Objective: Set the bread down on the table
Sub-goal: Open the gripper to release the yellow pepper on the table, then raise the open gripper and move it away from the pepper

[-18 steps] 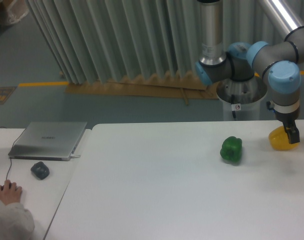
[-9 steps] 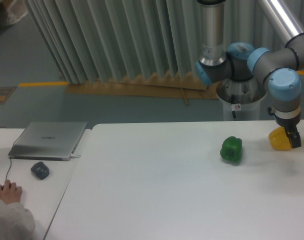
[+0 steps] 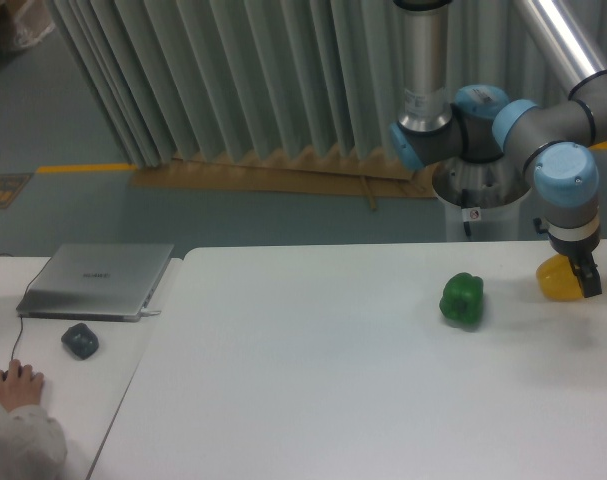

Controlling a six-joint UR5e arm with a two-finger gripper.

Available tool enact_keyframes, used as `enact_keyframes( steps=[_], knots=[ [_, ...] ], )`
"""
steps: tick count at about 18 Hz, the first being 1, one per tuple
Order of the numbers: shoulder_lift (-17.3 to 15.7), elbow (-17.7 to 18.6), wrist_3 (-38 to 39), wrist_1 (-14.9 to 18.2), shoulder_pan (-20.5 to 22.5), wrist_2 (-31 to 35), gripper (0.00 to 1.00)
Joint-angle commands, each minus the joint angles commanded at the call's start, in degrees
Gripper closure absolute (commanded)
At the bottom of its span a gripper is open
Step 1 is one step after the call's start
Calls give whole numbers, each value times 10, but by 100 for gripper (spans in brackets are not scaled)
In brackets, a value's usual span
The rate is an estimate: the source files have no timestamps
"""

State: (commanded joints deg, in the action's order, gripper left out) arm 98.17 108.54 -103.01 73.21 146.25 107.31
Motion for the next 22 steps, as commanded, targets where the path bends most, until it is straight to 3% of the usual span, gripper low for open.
enact_keyframes(
  steps=[7, 12, 16, 19, 22],
  knots=[
    [0, -13, 1, -1, 1, -1, 0],
    [0, -76, -1, 4, 7, -4, 0],
    [1, -78, -1, 2, 9, -5, 0],
    [1, -89, 4, 0, 24, -37, 0],
    [3, -131, -1, -4, 61, -100, 0]
  ],
)
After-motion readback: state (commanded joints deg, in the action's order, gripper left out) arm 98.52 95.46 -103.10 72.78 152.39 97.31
